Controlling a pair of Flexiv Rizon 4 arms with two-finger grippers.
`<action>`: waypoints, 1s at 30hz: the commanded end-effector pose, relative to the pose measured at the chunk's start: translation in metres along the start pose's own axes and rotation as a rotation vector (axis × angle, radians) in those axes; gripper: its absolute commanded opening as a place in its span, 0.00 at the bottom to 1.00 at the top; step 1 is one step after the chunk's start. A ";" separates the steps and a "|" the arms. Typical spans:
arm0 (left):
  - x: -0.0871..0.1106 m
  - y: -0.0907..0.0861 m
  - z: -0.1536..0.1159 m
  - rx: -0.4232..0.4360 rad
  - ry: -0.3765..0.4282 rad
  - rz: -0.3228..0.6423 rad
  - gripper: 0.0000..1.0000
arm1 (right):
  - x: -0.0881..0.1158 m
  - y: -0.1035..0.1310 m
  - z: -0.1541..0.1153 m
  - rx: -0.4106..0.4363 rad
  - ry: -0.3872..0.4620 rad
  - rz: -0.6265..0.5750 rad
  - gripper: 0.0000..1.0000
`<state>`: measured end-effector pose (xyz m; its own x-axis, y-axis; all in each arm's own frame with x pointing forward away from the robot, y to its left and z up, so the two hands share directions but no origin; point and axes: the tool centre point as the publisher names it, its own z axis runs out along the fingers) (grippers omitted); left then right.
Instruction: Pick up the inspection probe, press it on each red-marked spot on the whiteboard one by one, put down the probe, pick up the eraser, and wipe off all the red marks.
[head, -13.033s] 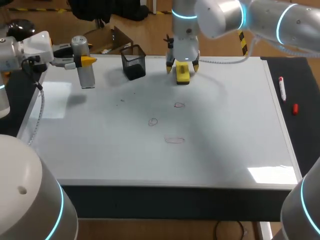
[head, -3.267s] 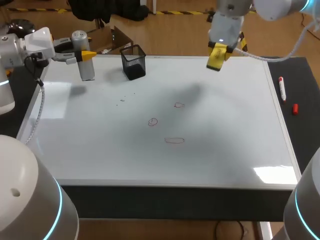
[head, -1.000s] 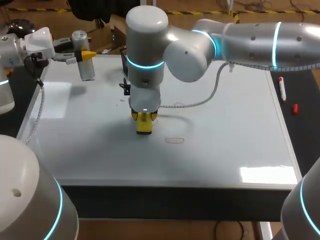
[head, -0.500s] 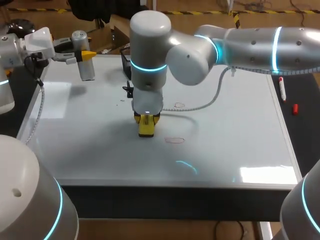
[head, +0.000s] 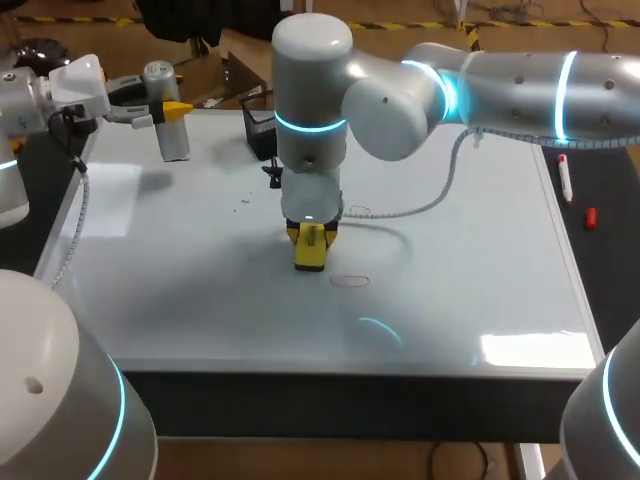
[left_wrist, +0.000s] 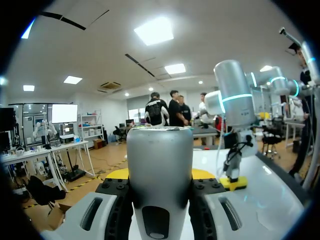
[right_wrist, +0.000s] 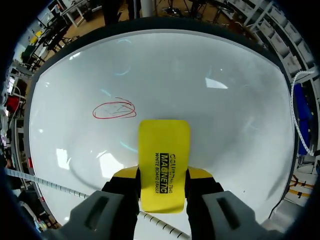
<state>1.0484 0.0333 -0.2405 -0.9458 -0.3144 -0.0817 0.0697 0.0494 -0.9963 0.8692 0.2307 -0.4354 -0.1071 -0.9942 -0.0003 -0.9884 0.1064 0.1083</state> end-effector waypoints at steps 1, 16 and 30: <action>0.001 -0.001 0.000 0.001 -0.004 0.003 0.00 | 0.015 -0.002 0.025 0.003 -0.002 0.003 0.00; 0.001 -0.001 0.000 0.001 -0.004 0.003 0.00 | 0.024 -0.010 -0.021 0.004 -0.015 -0.008 0.00; 0.001 -0.001 0.000 0.001 -0.004 0.003 0.00 | 0.021 -0.034 -0.092 0.052 -0.037 -0.122 0.00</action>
<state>1.0484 0.0333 -0.2405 -0.9457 -0.3146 -0.0817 0.0696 0.0495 -0.9963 0.9096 0.2095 -0.3584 0.0077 -0.9988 -0.0492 -0.9986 -0.0102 0.0518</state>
